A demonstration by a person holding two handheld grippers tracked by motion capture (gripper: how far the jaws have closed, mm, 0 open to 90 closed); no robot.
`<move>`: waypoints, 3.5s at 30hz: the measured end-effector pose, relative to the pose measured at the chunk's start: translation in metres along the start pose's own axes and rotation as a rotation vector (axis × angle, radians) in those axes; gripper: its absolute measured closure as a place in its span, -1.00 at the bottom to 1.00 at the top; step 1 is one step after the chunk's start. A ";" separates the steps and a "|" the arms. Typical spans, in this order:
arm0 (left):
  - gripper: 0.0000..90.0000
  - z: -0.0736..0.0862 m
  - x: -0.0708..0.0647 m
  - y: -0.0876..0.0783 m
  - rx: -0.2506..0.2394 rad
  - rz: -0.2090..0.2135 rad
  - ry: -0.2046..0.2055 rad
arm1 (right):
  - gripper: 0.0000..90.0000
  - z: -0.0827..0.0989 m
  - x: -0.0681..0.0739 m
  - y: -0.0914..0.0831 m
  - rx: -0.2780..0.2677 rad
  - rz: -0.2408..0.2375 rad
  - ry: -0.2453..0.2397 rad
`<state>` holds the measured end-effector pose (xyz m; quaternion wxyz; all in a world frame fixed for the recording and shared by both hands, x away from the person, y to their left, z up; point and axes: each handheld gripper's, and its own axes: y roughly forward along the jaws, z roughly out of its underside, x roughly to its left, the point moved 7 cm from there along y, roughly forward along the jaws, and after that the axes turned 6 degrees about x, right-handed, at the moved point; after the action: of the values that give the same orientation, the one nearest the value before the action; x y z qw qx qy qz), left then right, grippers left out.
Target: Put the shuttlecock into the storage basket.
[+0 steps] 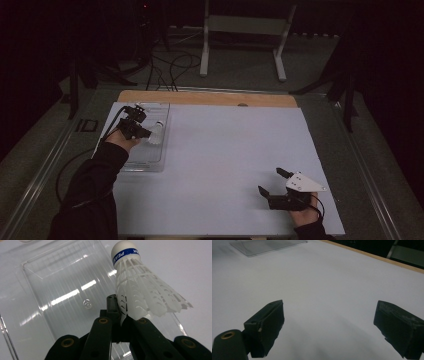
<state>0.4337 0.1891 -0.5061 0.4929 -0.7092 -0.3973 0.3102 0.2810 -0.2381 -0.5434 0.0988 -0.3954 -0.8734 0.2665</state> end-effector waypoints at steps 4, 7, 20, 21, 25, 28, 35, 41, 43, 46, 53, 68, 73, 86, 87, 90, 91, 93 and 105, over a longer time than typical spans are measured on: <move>1.00 0.003 -0.002 0.008 0.031 0.012 0.011 | -0.79 0.000 0.000 0.000 0.002 0.000 0.001; 1.00 0.004 -0.002 0.012 0.051 0.018 0.015 | -0.79 0.000 0.000 0.000 0.002 0.000 0.003; 0.98 0.008 -0.002 0.025 0.120 0.028 0.020 | -0.79 0.001 -0.001 0.000 0.004 -0.001 0.005; 0.98 0.008 -0.002 0.026 0.126 0.032 0.016 | -0.79 0.001 -0.001 0.000 0.004 -0.001 0.005; 0.61 0.011 -0.002 0.027 0.154 0.041 0.007 | -0.79 0.001 -0.001 0.000 0.004 -0.003 0.009; 0.19 0.012 -0.002 0.025 0.174 0.008 0.001 | -0.79 0.001 -0.001 0.001 0.006 -0.001 0.006; -0.16 0.010 -0.008 0.014 0.160 -0.013 -0.004 | -0.79 0.001 -0.001 0.001 0.006 0.001 0.007; -0.20 0.010 -0.014 0.009 0.162 -0.022 0.008 | -0.79 0.001 -0.001 0.000 0.005 0.000 0.005; -0.22 0.010 -0.016 0.009 0.164 -0.028 0.012 | -0.79 0.001 -0.001 0.000 0.006 0.001 0.006; -0.33 0.011 -0.018 0.007 0.168 -0.044 0.016 | -0.79 0.001 -0.001 0.000 0.006 0.002 0.001; -0.81 0.011 -0.020 -0.004 0.141 0.005 0.020 | -0.79 0.001 0.000 0.001 0.011 0.001 0.005; -1.00 0.006 -0.028 -0.013 0.027 0.048 0.068 | -0.79 0.001 0.000 0.001 0.011 0.001 0.003; -1.00 0.002 -0.031 -0.016 0.000 0.060 0.077 | -0.79 0.001 0.000 0.001 0.011 0.000 0.003; -1.00 -0.004 -0.052 -0.018 0.009 0.071 0.102 | -0.79 0.001 0.000 0.001 0.011 -0.002 0.004; -1.00 -0.005 -0.055 -0.019 0.007 0.069 0.112 | -0.79 0.001 0.000 0.001 0.013 -0.004 0.005; -1.00 -0.008 -0.063 -0.021 -0.014 0.082 0.125 | -0.79 0.000 0.000 0.001 0.006 -0.002 0.003; -1.00 -0.010 -0.070 -0.024 -0.023 0.094 0.137 | -0.79 0.000 0.000 0.001 0.009 -0.001 0.001; -1.00 -0.011 -0.074 -0.024 -0.030 0.096 0.149 | -0.79 0.000 0.000 0.001 0.008 -0.002 0.000; -1.00 -0.019 -0.112 -0.030 -0.076 0.136 0.268 | -0.79 0.000 0.001 0.001 0.010 -0.005 -0.001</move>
<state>0.3867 0.0888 -0.4656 0.4922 -0.7878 -0.2902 0.2300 0.2812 -0.2371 -0.5440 0.1010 -0.3923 -0.8732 0.2710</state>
